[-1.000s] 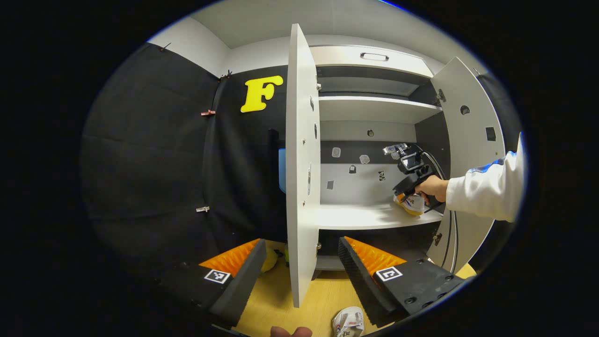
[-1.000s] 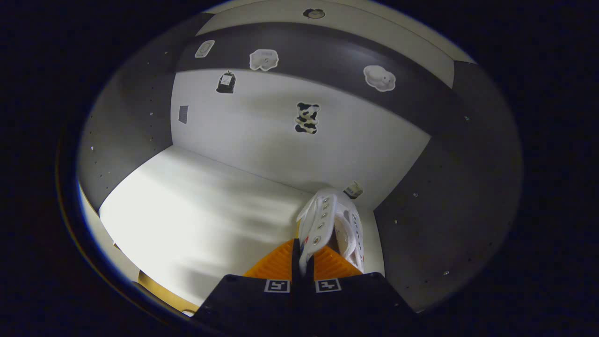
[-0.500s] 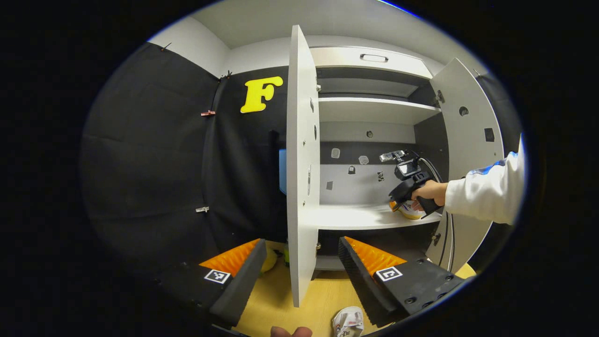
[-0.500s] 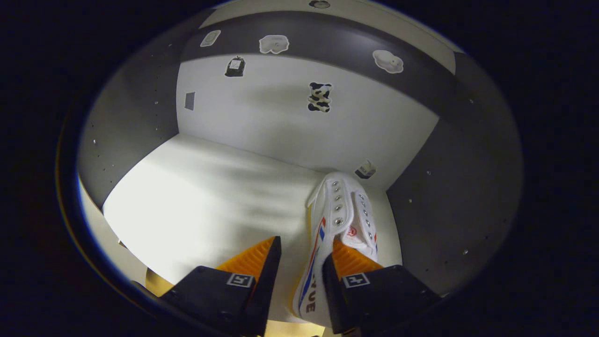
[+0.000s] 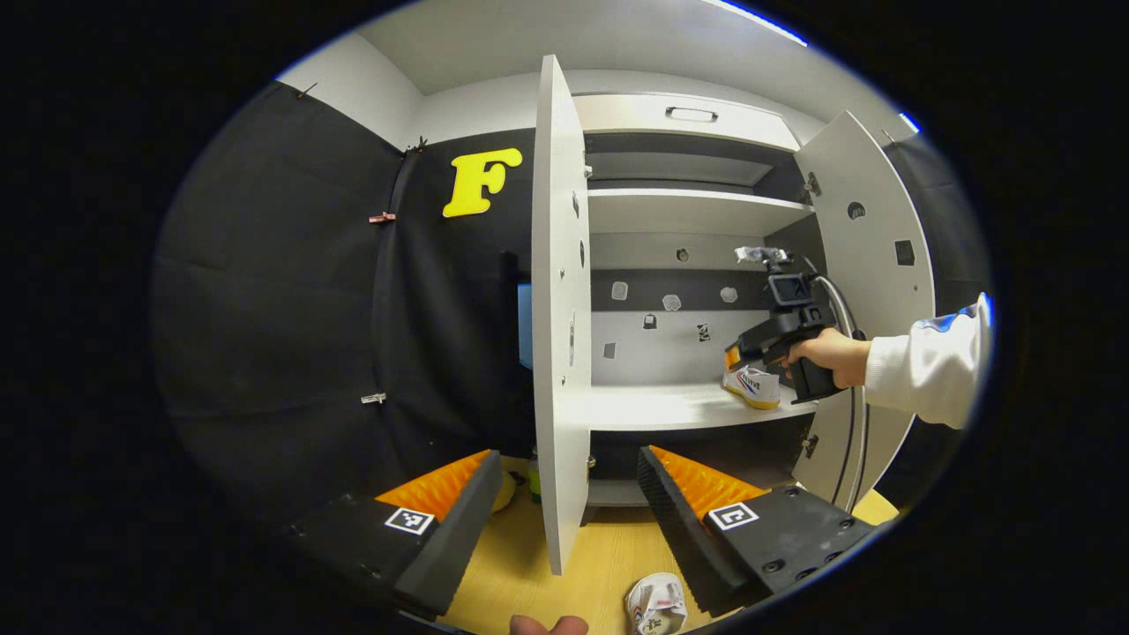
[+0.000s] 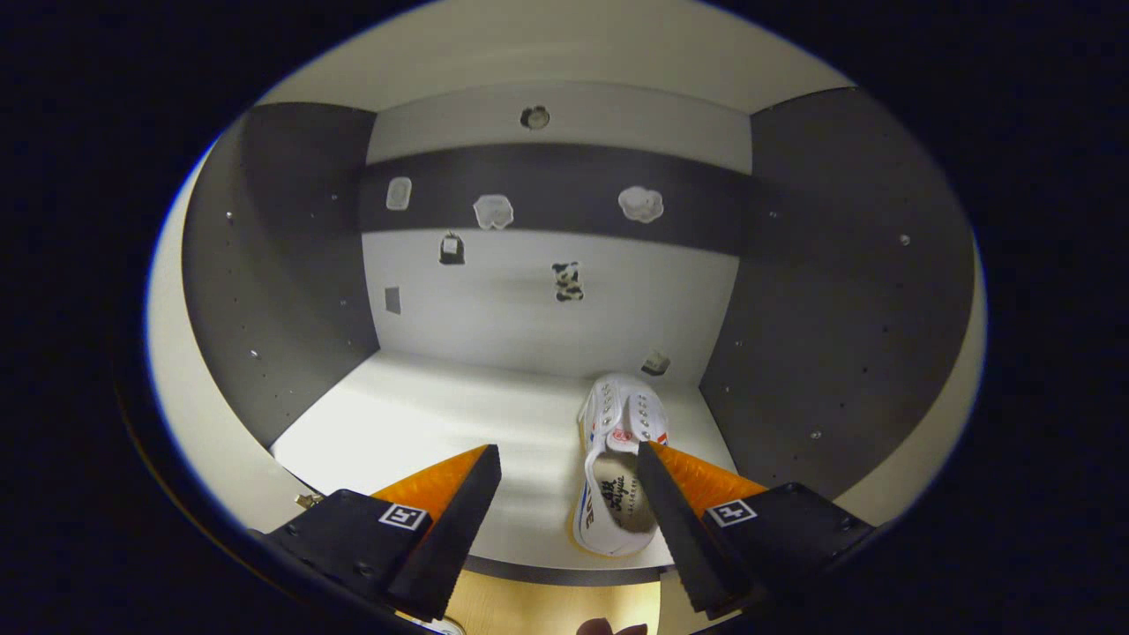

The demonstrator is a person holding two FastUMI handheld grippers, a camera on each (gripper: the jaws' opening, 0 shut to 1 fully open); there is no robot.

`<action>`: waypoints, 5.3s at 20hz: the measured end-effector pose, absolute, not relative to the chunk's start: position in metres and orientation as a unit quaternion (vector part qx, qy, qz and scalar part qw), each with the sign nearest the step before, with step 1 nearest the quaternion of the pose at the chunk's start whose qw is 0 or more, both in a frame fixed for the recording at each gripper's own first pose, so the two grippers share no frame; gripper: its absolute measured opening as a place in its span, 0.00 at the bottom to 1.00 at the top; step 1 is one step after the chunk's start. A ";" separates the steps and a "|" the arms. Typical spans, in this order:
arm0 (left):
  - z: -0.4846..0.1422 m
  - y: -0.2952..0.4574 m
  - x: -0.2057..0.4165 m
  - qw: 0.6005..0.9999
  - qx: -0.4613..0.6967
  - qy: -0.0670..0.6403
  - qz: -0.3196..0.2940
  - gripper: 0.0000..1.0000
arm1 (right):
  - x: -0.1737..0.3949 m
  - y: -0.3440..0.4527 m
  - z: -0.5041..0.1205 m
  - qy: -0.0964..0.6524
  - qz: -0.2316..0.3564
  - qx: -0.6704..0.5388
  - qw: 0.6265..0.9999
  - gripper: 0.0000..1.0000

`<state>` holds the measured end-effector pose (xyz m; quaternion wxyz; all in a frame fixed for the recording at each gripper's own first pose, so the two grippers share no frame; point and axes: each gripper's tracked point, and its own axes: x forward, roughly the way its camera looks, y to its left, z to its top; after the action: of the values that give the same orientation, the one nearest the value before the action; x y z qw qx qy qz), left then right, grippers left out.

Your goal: Grab one shoe with the right hand and put it into the shoe cabinet, grab the other shoe with the left hand and put it into the shoe cabinet; then close the right door with the right hand and the left door with the left hand.

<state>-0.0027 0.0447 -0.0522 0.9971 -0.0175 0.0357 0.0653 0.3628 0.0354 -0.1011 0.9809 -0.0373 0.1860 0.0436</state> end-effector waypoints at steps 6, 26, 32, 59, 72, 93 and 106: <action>-0.061 0.047 -0.008 0.997 -0.013 0.039 0.061 0.97 | 0.269 0.041 -0.052 0.097 0.056 0.007 0.994 0.98; -0.378 -0.063 -0.059 0.964 0.012 0.248 -0.097 0.90 | 0.040 -0.004 -0.019 0.008 0.051 0.011 0.999 0.98; -0.443 -0.081 -0.032 0.954 0.025 0.281 -0.105 0.74 | 0.022 -0.042 -0.015 0.021 0.022 0.015 0.999 0.98; -0.224 -0.071 0.090 0.973 -0.035 0.225 -0.023 0.05 | 0.019 -0.138 0.013 -0.011 -0.025 0.031 0.999 0.98; -0.037 -0.079 0.282 0.989 -0.073 0.129 0.020 0.05 | 0.024 -0.226 -0.016 0.019 -0.059 0.060 0.996 0.98; -0.134 -0.065 0.477 0.959 0.005 0.267 0.096 0.06 | 0.033 -0.324 -0.029 0.029 -0.132 0.058 0.989 0.98; -0.097 -0.083 0.417 0.977 0.024 0.208 0.039 0.87 | 0.018 -0.295 -0.017 0.023 -0.109 0.073 0.991 0.98</action>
<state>0.4169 -0.0834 -0.0967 0.9772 0.0242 0.2075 0.0386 0.0180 -0.2947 -0.0172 0.9910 0.0734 0.0227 -0.1092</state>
